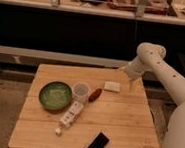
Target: Place the white sponge in the ceramic bowl
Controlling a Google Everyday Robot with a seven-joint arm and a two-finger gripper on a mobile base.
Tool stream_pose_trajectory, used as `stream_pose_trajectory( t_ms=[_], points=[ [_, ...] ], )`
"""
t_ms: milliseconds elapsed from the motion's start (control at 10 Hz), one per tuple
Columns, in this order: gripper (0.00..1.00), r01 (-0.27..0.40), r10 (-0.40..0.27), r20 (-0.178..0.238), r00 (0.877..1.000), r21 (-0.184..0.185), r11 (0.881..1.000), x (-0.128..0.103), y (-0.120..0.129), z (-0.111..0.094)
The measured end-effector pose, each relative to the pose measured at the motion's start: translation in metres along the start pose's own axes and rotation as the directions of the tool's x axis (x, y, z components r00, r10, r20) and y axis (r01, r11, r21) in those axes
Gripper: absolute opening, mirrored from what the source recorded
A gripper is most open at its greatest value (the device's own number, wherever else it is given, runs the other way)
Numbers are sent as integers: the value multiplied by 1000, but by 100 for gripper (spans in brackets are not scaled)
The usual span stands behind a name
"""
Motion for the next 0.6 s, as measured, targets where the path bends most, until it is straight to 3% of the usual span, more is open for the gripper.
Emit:
stream_pose_trajectory(
  t_ms=[400,600],
  points=[
    [80,-75,76,37,996,-10,997,-12,-20,34],
    [80,-119,121,57,991,-33,992,-8,-21,55]
  ],
)
